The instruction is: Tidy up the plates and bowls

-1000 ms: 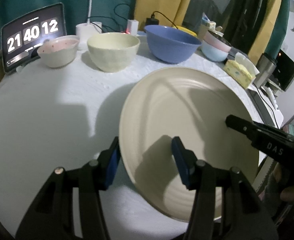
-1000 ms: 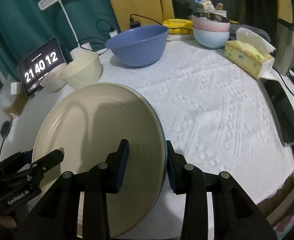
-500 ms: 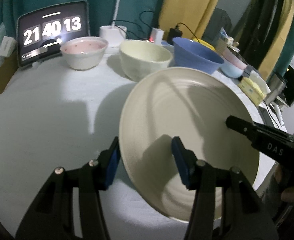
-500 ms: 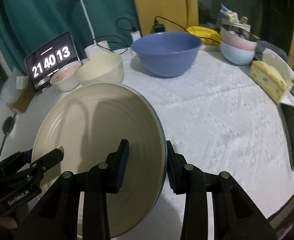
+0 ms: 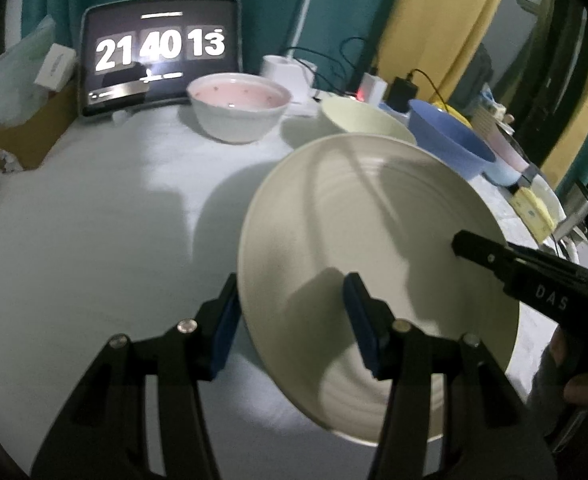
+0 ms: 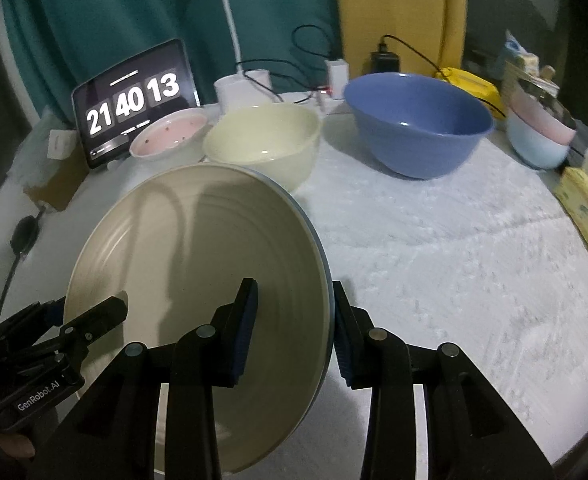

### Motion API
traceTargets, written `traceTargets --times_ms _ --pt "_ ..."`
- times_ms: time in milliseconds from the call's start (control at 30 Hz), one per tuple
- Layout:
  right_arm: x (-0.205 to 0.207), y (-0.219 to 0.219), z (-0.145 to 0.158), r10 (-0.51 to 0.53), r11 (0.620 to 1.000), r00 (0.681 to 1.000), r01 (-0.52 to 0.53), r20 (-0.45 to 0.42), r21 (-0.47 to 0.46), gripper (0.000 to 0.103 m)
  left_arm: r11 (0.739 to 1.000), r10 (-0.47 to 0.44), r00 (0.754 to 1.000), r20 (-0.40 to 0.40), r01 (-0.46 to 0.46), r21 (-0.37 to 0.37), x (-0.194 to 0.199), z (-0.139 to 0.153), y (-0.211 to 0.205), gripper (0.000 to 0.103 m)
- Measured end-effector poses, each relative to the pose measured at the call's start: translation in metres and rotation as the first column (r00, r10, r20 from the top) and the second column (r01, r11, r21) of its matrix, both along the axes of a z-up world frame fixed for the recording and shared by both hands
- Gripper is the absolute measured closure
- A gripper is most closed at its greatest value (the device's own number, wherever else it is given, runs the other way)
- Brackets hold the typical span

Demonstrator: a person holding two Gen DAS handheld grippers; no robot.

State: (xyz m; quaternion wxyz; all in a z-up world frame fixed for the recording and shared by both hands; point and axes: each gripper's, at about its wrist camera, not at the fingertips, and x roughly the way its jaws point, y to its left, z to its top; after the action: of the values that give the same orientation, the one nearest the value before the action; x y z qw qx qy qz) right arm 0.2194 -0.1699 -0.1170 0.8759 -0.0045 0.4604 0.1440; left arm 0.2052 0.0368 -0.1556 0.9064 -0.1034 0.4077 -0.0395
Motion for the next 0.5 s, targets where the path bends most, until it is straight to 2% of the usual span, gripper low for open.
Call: traceTargets --times_ms 500 --pt "0.02 0.049 -0.011 0.075 0.997 0.997 -0.075 -0.024 -0.003 0.065 0.997 0.08 0.997 -0.021 -0.08 0.008 0.007 -0.008 0.042 0.051"
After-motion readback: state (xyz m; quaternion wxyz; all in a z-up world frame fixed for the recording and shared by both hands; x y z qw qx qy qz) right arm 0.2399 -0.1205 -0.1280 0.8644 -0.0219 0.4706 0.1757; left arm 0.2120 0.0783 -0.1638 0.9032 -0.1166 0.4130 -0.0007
